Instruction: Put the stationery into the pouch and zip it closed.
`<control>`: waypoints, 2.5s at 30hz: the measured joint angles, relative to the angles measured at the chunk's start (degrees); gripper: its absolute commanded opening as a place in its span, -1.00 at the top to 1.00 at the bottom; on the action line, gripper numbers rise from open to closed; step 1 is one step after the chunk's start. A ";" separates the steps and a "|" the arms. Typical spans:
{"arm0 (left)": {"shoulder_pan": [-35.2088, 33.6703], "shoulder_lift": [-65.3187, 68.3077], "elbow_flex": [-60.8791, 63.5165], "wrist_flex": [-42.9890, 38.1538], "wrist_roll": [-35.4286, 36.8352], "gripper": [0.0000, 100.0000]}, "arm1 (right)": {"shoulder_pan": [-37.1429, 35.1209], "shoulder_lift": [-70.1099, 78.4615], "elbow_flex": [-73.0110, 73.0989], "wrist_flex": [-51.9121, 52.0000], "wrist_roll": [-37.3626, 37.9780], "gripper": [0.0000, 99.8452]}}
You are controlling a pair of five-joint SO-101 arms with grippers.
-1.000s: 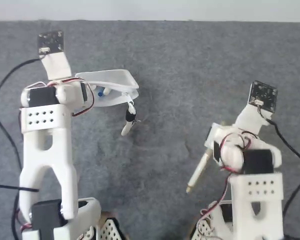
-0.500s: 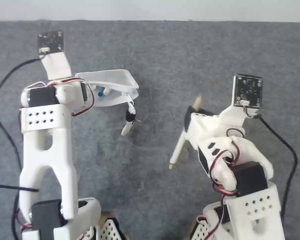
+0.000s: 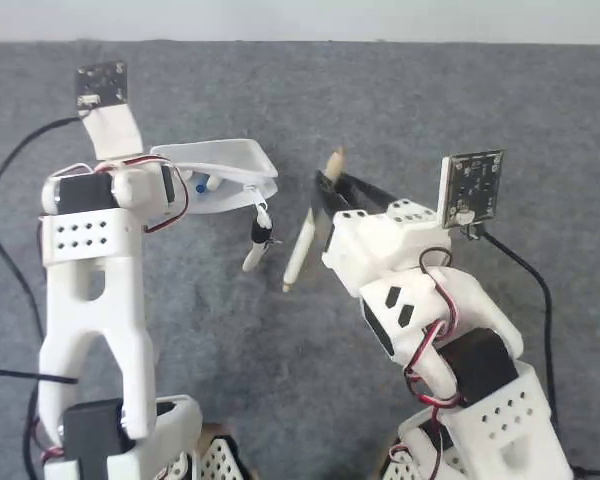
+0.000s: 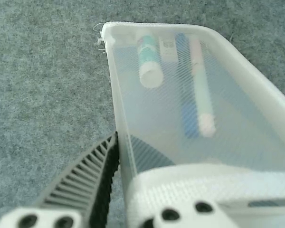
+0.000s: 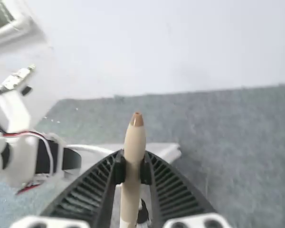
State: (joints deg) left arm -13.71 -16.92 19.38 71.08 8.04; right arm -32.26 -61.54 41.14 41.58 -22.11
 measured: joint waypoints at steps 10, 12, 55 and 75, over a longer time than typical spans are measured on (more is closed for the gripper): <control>0.00 0.00 0.00 0.00 0.00 0.97 | -2.02 0.00 7.56 -25.23 9.67 0.99; 0.00 0.00 0.00 0.00 0.00 0.97 | -2.02 0.00 8.35 -29.80 10.37 0.99; 0.00 0.00 0.09 0.00 0.00 0.97 | -16.18 32.62 15.21 -54.51 48.18 0.99; -0.09 0.00 0.09 0.00 0.00 0.97 | -16.53 23.74 17.93 -39.30 43.60 0.64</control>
State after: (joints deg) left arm -13.80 -16.92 19.47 71.08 8.04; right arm -48.79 -37.80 59.08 2.29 21.49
